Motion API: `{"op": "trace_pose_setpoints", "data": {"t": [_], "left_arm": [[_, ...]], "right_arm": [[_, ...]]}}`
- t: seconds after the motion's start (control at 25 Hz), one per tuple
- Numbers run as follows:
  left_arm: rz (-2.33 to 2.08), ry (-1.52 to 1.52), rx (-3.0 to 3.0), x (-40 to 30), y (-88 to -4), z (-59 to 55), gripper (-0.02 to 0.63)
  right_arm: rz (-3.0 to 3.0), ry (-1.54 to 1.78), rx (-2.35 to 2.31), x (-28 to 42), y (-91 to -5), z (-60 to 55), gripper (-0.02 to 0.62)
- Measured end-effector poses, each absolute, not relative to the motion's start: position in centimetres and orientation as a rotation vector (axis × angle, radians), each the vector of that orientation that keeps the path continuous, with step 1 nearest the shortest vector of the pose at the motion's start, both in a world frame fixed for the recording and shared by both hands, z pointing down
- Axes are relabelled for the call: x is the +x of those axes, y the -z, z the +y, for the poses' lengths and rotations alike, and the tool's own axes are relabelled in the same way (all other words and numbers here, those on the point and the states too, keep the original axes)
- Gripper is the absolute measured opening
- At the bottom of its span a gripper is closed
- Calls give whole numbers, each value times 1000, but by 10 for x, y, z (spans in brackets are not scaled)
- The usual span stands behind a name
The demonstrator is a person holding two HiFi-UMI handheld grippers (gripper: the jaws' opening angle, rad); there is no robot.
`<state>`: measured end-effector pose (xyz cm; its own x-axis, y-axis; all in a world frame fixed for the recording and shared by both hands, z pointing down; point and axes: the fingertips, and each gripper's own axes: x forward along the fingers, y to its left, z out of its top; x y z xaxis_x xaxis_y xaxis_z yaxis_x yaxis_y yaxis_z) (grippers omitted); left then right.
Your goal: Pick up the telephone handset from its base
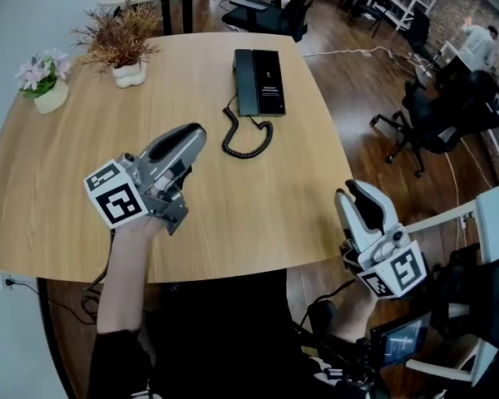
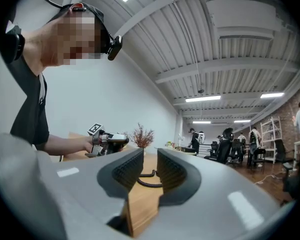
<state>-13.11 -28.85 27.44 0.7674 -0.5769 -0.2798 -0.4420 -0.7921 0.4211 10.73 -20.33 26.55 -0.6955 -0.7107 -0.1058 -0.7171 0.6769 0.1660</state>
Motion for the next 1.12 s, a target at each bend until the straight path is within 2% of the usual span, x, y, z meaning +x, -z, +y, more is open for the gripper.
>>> {"op": "trace_pose_setpoints", "data": {"t": [0.28,0.48,0.76,1.12], "left_arm": [[-751,452,2602,-133,-275,-318,131],[-719,467,2557,-143,-279,-358,143],[-794,452,2324,-169,-322,-419,167],[-701,384,2268,-132,-339,-469,187]], "right_arm": [[2869,-333,-1161,93,-239,-232,87],[2907,-208,-1066,70,-230,-299,87],[2836,-25,-1202,58,-248,-412,86],[2702,163,-1155,70,-287,-455,86]]}}
